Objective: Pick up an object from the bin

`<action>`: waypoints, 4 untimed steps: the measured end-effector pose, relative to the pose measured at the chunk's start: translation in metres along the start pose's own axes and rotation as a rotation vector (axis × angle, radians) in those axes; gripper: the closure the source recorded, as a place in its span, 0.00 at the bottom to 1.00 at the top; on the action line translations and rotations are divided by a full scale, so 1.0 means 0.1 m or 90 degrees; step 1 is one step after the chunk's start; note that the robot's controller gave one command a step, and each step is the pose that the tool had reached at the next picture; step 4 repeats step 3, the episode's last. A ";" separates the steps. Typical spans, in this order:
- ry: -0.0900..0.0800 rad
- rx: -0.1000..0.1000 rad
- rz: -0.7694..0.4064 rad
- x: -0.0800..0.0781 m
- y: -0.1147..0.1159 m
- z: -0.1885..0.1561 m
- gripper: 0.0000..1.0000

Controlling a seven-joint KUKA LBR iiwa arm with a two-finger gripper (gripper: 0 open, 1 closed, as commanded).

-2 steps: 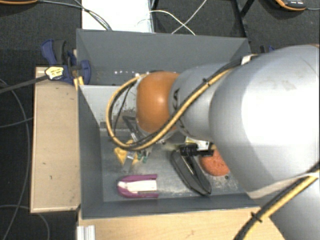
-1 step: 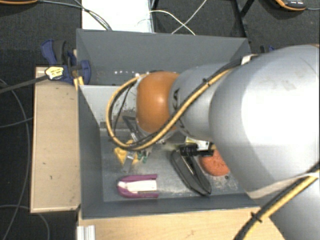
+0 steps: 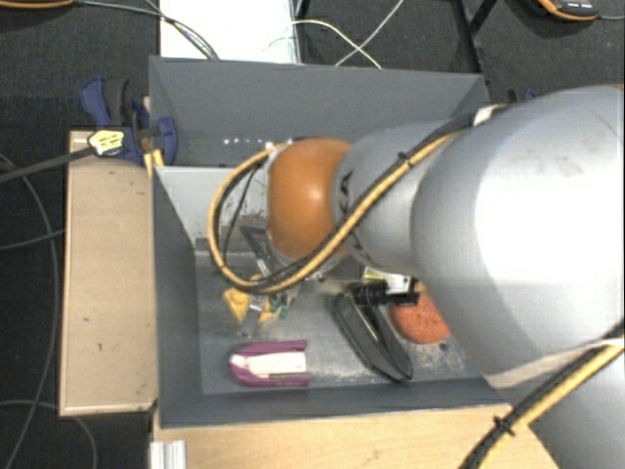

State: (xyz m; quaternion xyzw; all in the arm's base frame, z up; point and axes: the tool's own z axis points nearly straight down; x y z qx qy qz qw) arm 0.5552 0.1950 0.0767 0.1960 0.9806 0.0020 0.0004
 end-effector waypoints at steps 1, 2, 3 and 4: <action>0.004 0.003 0.000 0.02 -0.01 -0.20 1.00; 0.001 0.001 -0.001 0.00 0.00 -0.41 1.00; 0.000 -0.001 -0.001 0.00 0.00 -0.57 1.00; 0.000 -0.001 -0.001 0.00 0.00 -0.57 1.00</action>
Offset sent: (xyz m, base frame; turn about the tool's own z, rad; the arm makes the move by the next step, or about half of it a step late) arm 0.0001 -0.0001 0.0750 0.0000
